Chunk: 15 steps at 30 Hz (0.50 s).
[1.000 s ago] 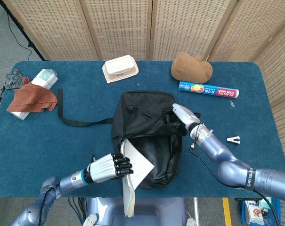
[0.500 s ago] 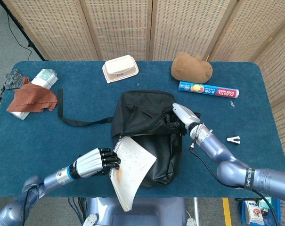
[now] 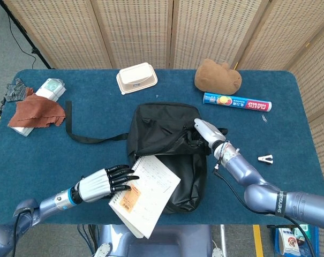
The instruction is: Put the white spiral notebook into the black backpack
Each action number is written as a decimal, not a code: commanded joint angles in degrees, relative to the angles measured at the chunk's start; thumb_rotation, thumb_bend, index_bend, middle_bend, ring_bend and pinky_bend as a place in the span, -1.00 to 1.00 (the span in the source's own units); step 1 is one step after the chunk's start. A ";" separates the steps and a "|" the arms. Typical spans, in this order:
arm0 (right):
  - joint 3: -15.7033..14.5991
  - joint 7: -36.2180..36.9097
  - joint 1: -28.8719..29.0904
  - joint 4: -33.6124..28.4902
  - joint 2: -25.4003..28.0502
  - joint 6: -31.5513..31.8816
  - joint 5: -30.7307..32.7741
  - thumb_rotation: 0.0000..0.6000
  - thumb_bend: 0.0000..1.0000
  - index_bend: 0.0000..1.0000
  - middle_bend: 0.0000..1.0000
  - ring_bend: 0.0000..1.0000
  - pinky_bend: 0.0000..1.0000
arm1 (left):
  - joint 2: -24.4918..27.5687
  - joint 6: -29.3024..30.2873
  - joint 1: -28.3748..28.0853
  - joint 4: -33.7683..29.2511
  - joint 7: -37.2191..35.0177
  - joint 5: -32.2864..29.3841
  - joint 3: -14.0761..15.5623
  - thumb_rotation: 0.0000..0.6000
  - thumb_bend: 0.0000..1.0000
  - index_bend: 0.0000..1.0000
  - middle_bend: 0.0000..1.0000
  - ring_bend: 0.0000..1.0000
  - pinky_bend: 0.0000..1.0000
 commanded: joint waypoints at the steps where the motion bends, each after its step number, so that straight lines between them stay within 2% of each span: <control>1: -0.03 -0.11 0.08 -0.20 0.02 0.16 0.10 1.00 0.64 0.20 0.14 0.04 0.30 | 0.31 -0.54 -0.08 -0.71 0.49 0.07 -0.18 1.00 -0.13 -0.18 -0.65 -0.80 -0.81; 8: -0.07 -0.55 0.43 -0.77 0.10 0.61 0.46 1.00 0.65 0.20 0.14 0.04 0.30 | 1.01 -4.74 -0.51 -1.97 3.17 1.60 1.41 1.00 -0.13 -0.17 -0.71 -0.78 -0.82; 10: -0.09 -0.68 0.55 -0.87 0.11 0.69 0.58 1.00 0.65 0.20 0.14 0.04 0.30 | 1.12 -5.13 -0.70 -2.50 4.09 2.18 1.72 1.00 -0.13 -0.10 -0.53 -0.65 -0.82; 12: -0.10 -0.75 0.62 -0.94 0.14 0.74 0.68 1.00 0.65 0.20 0.14 0.04 0.30 | 1.14 -5.03 -0.82 -2.63 4.76 2.62 1.86 1.00 -0.13 0.06 -0.20 -0.42 -0.81; 15: -0.06 -0.78 0.70 -1.01 0.17 0.76 0.81 1.00 0.65 0.20 0.14 0.04 0.30 | 0.86 -4.70 -0.82 -2.44 5.81 3.15 1.95 1.00 -0.12 0.29 0.12 -0.17 -0.70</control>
